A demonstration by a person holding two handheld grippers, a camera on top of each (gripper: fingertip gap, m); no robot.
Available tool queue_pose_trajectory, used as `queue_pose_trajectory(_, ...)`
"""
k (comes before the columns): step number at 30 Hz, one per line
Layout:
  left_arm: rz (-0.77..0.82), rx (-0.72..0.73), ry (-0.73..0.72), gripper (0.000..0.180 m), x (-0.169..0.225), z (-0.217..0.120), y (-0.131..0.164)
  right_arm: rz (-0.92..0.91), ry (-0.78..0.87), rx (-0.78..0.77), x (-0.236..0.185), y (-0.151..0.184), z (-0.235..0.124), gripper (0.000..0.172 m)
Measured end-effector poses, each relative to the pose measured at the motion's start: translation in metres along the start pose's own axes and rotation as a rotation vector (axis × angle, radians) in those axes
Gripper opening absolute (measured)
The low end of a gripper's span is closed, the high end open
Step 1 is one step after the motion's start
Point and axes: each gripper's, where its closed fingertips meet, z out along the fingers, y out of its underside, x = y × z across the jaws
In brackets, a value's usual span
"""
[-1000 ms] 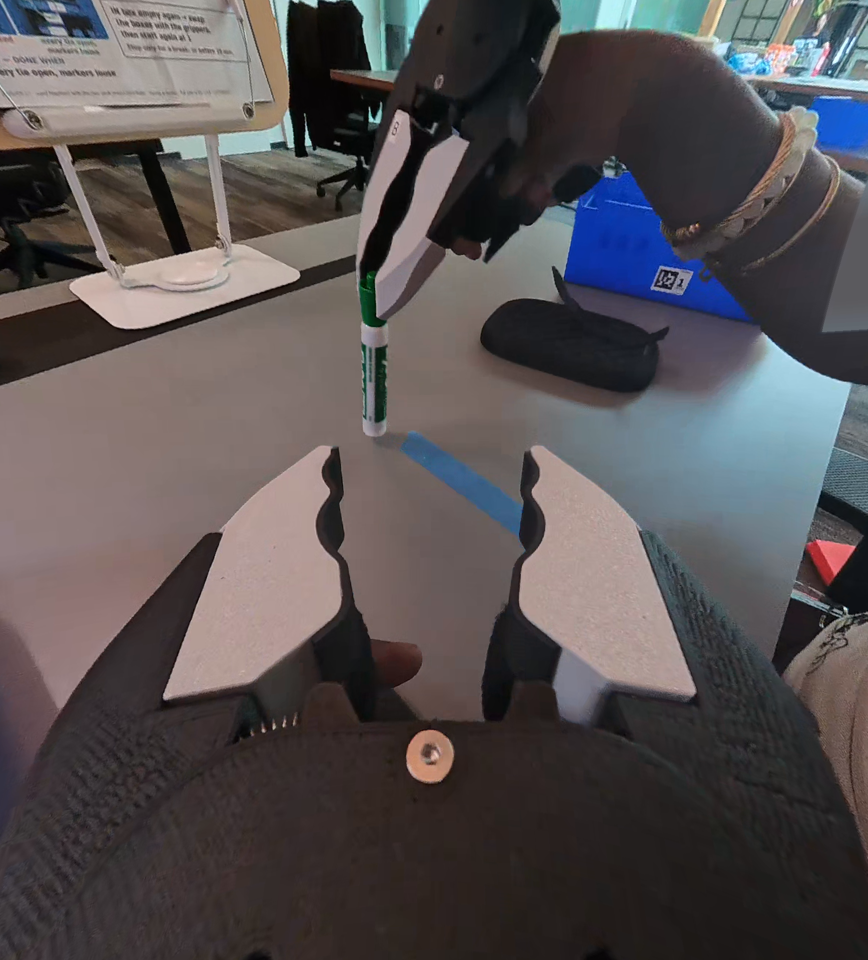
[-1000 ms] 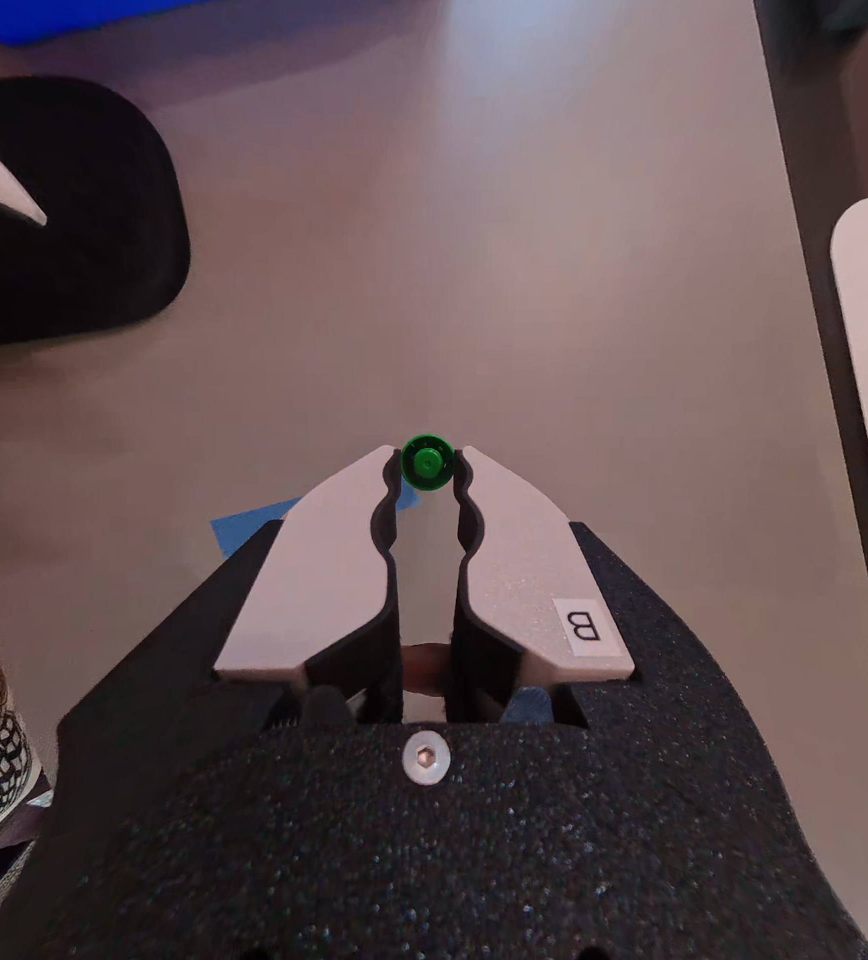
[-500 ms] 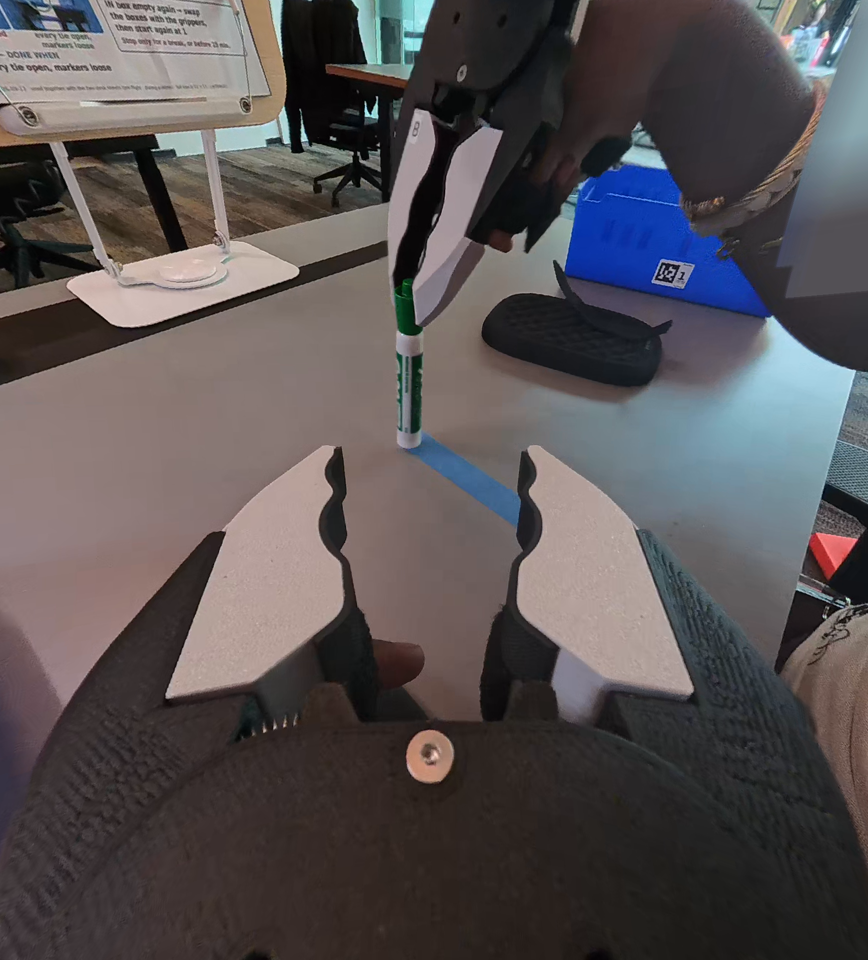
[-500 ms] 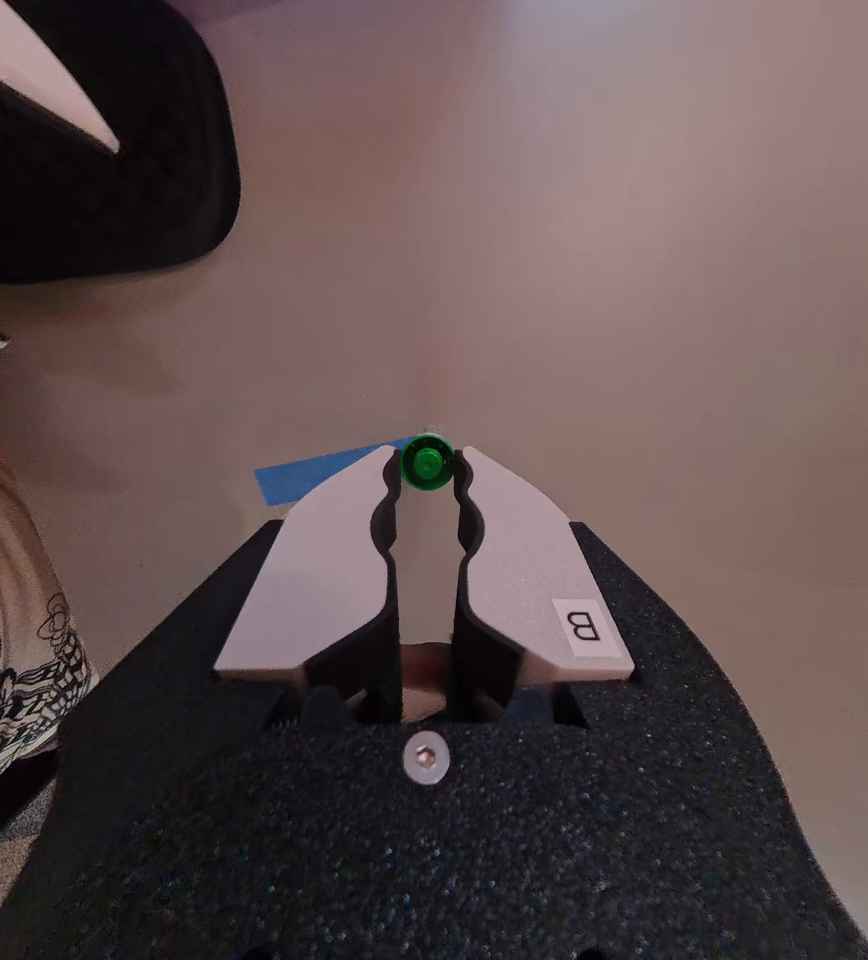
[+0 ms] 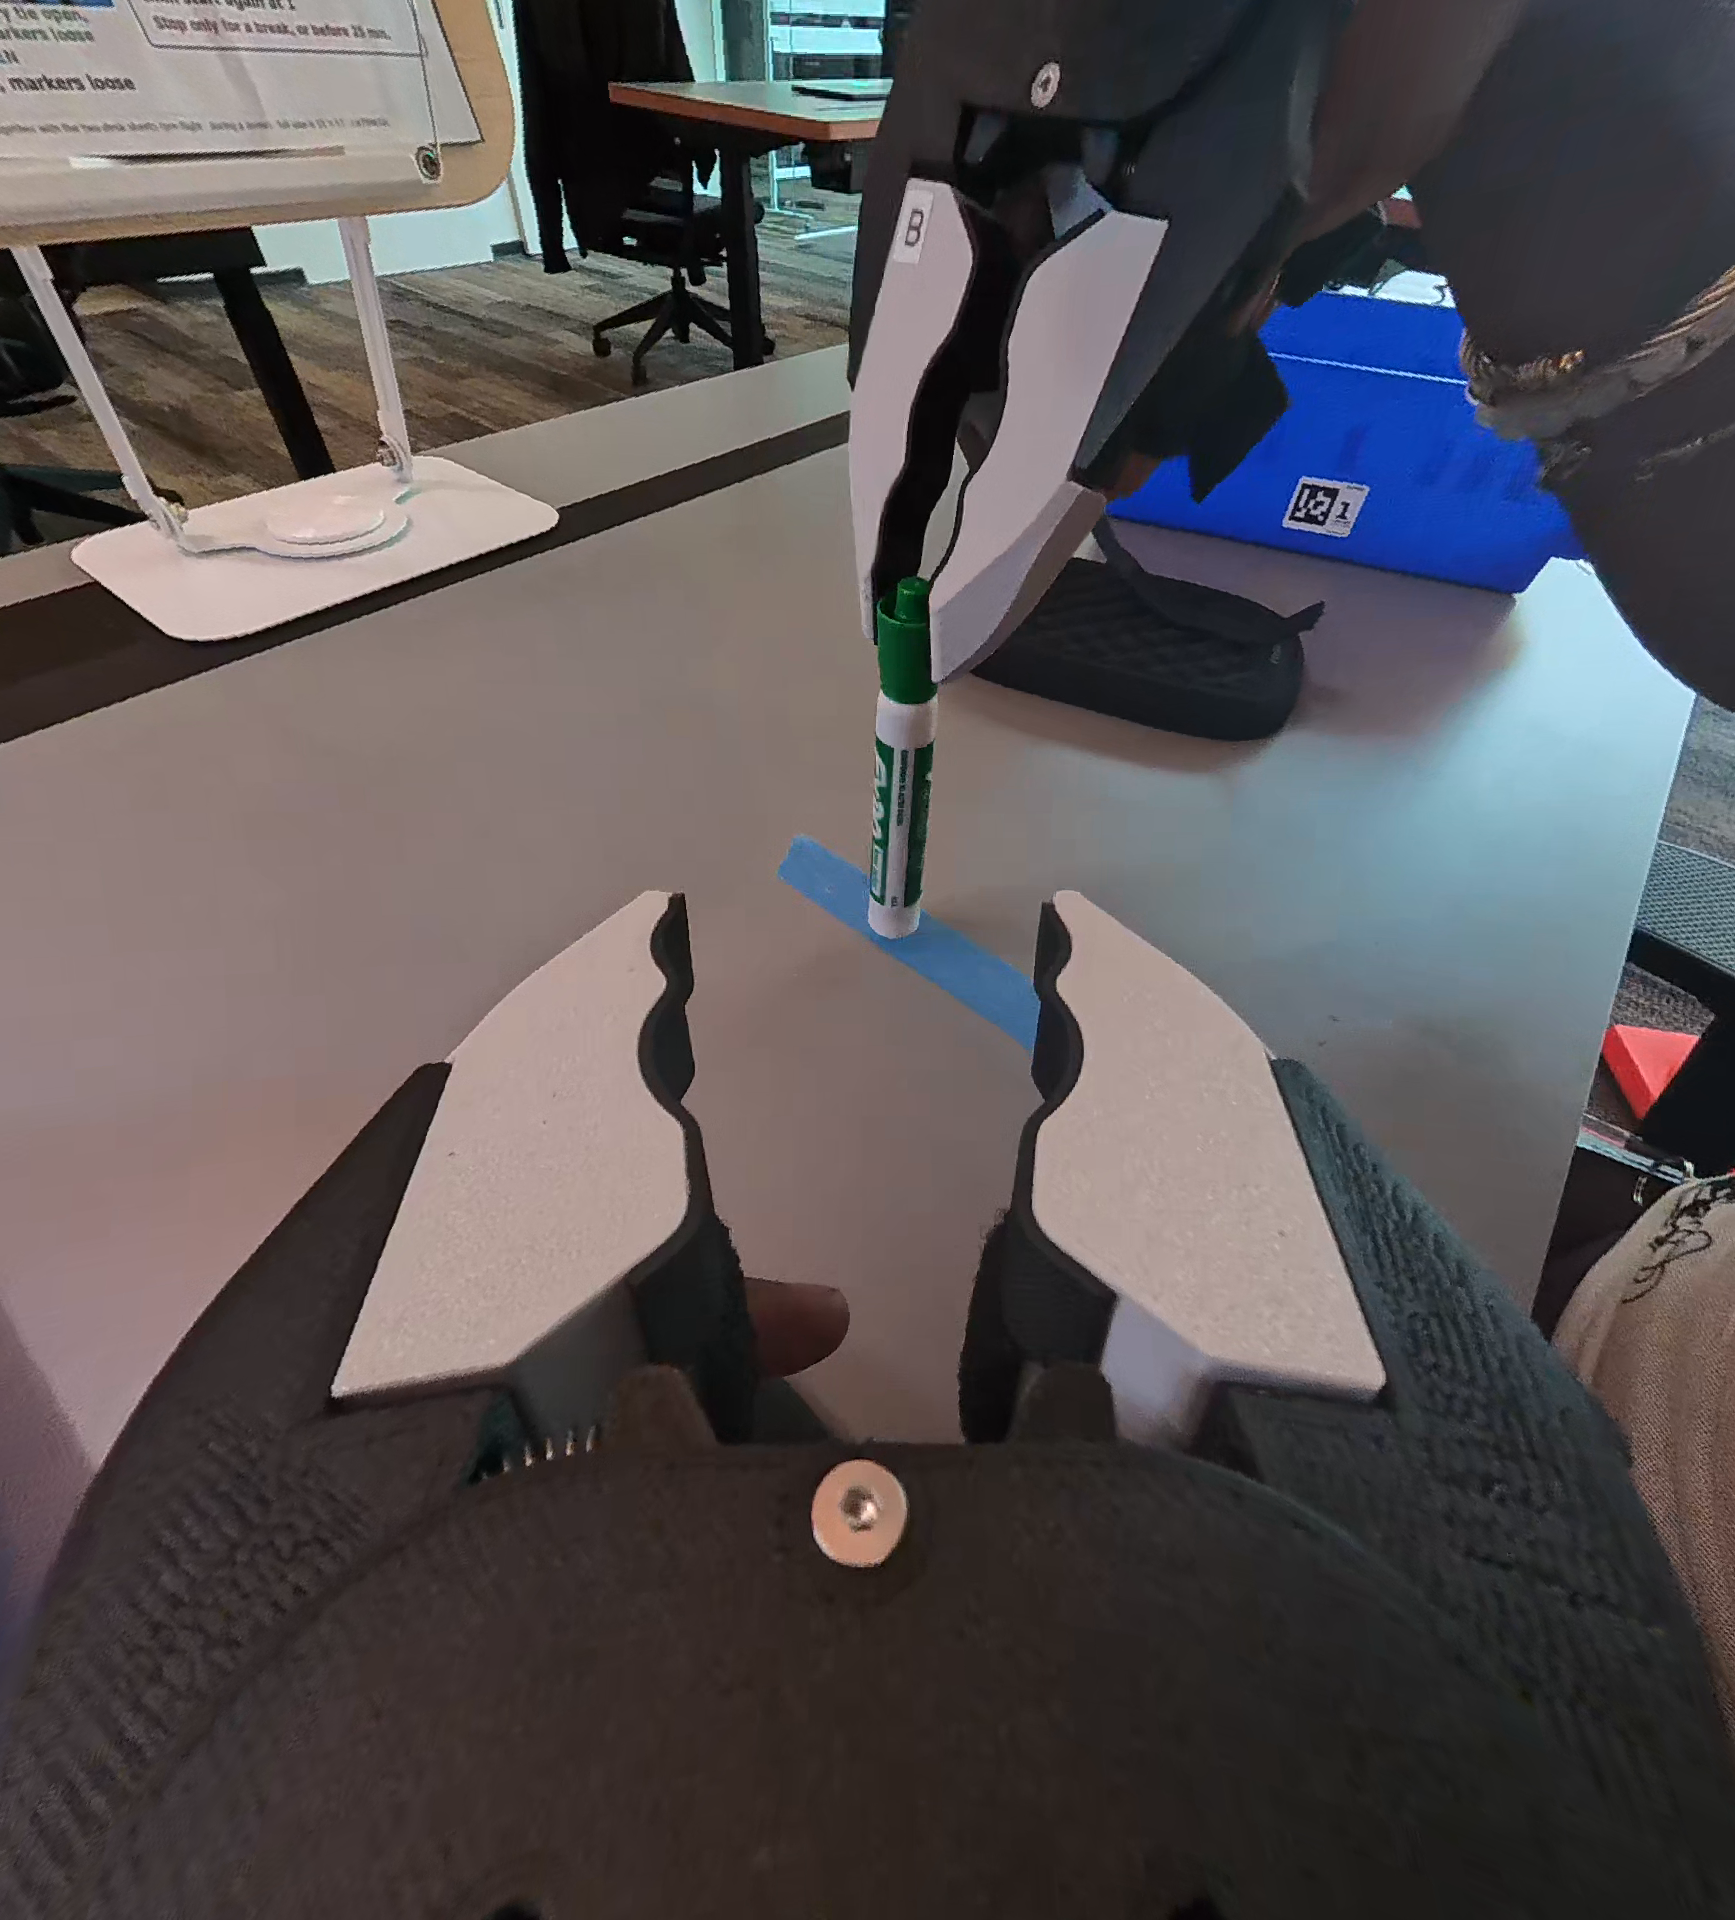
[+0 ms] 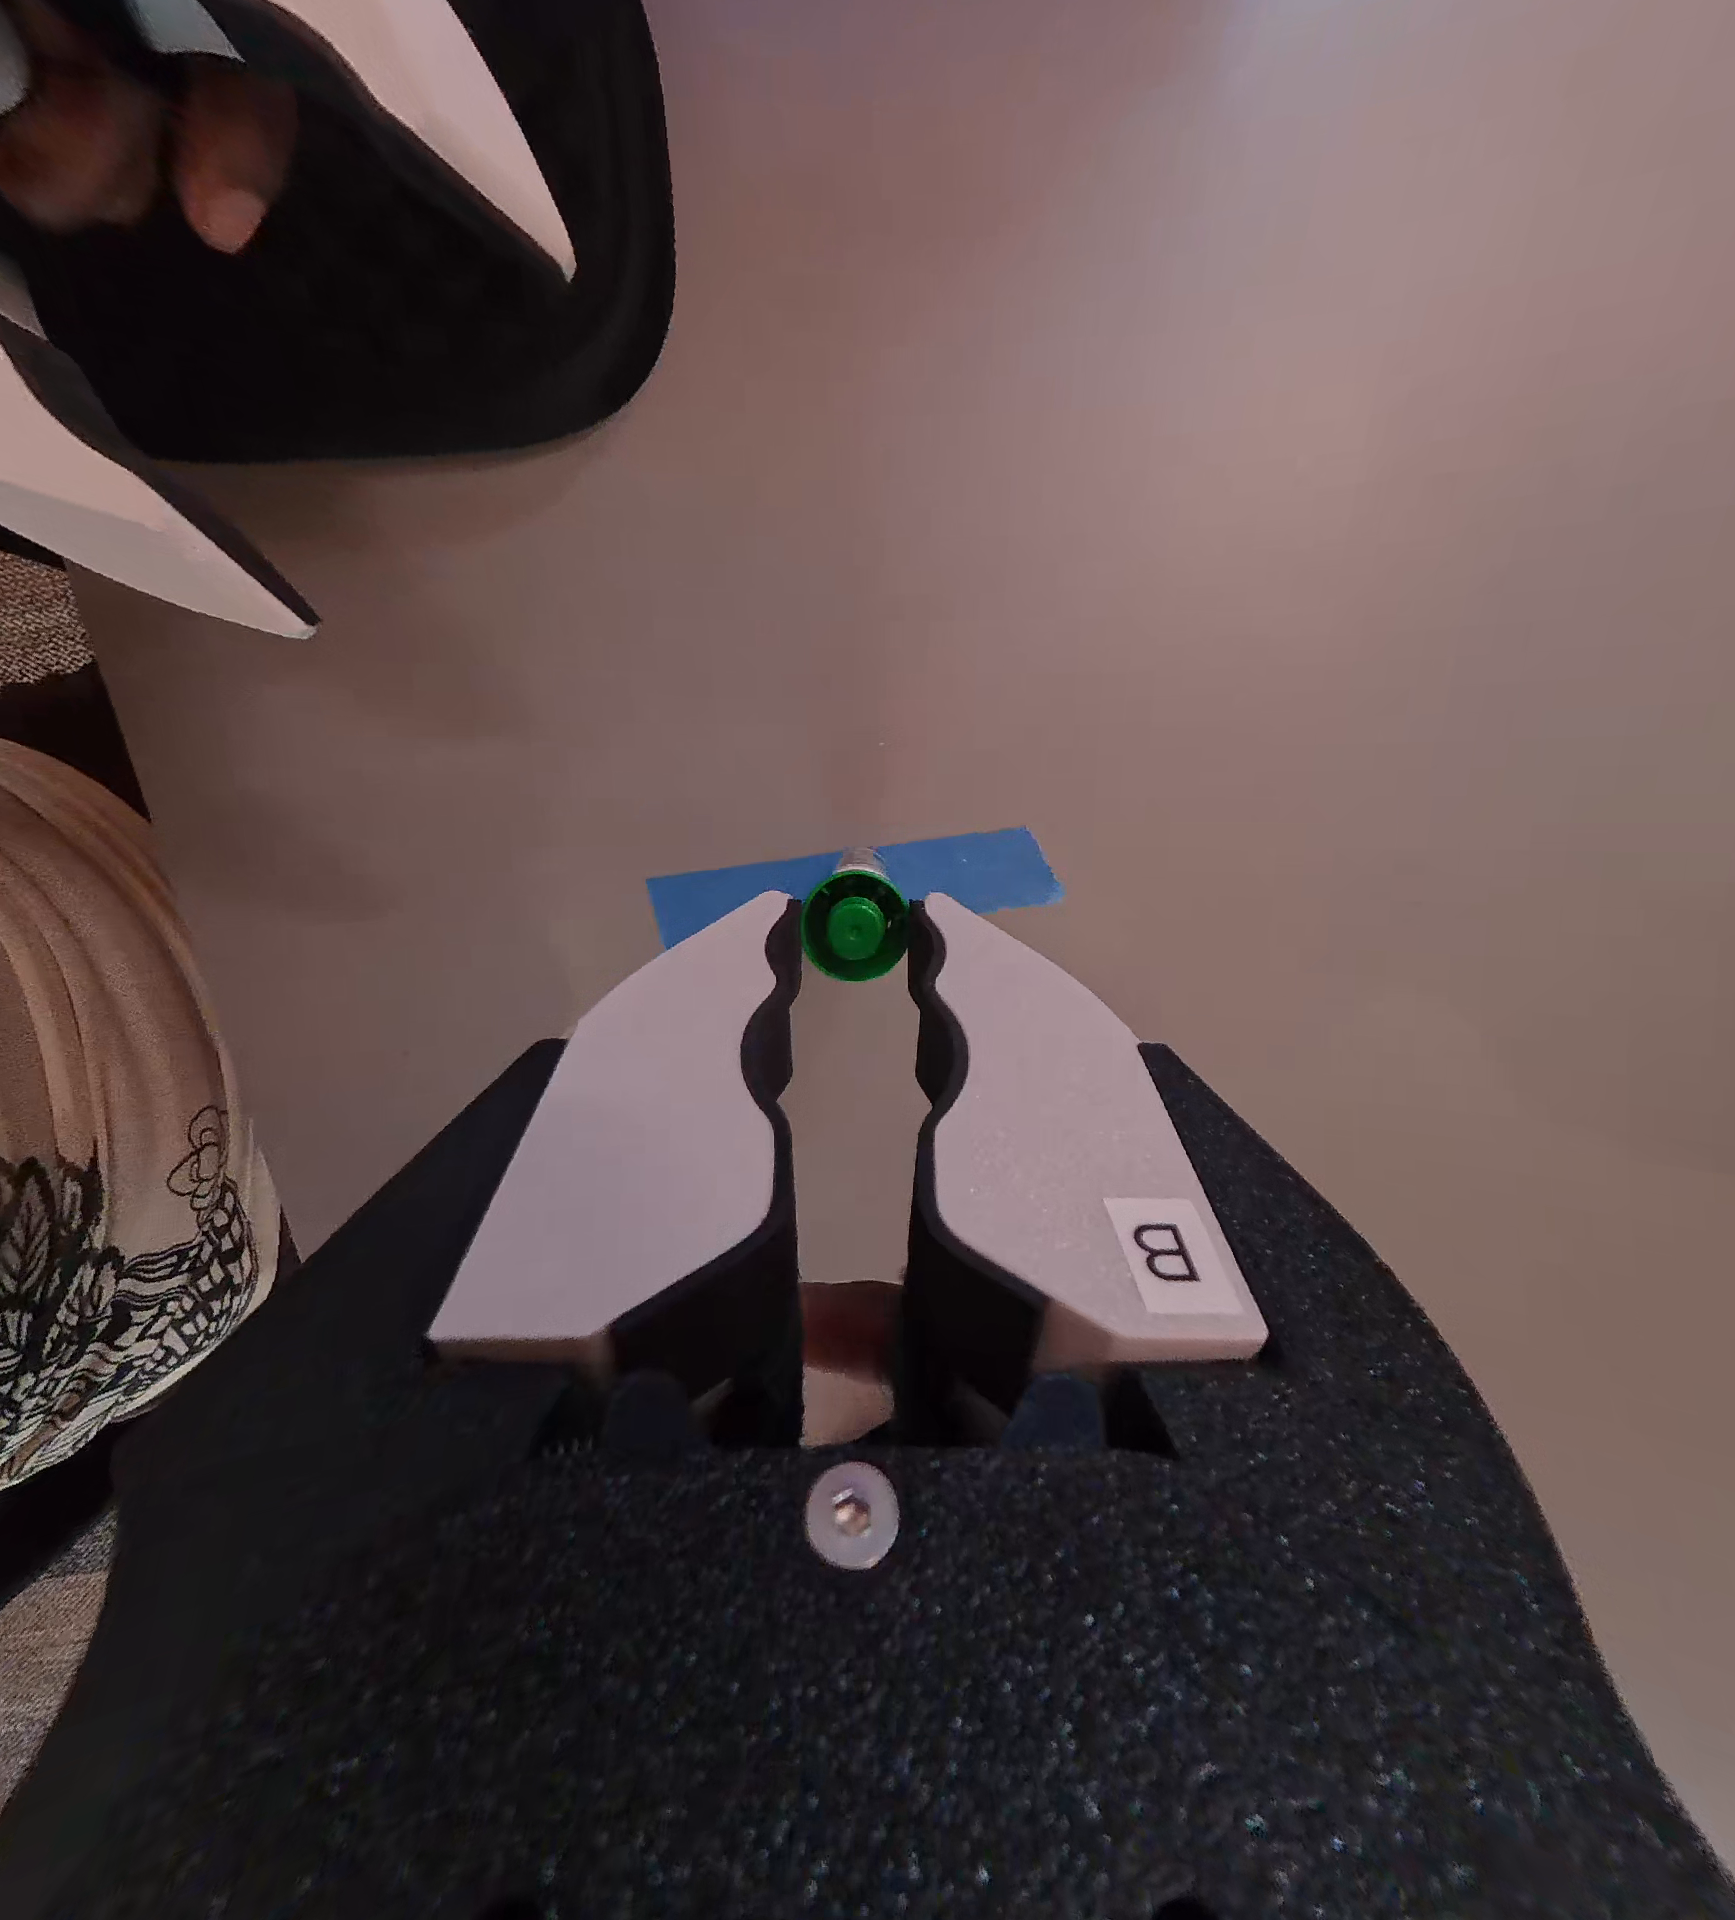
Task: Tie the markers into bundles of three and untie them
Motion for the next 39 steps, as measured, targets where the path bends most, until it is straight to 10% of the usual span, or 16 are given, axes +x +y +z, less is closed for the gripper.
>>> queue_pose_trajectory(29,-0.006,-0.022,0.011,0.063,0.005,-0.004,0.005,-0.024,-0.037,0.052,-0.01,-0.002,-0.003,0.045)
queue_pose_trajectory(32,-0.077,-0.04,0.028,0.066,0.007,-0.009,0.005,-0.005,-0.012,0.171,-0.01,-0.009,-0.017,0.072)
queue_pose_trajectory(39,-0.08,-0.115,-0.275,0.065,-0.061,-0.088,0.002,0.223,-0.063,0.786,-0.021,-0.003,-0.076,0.075)
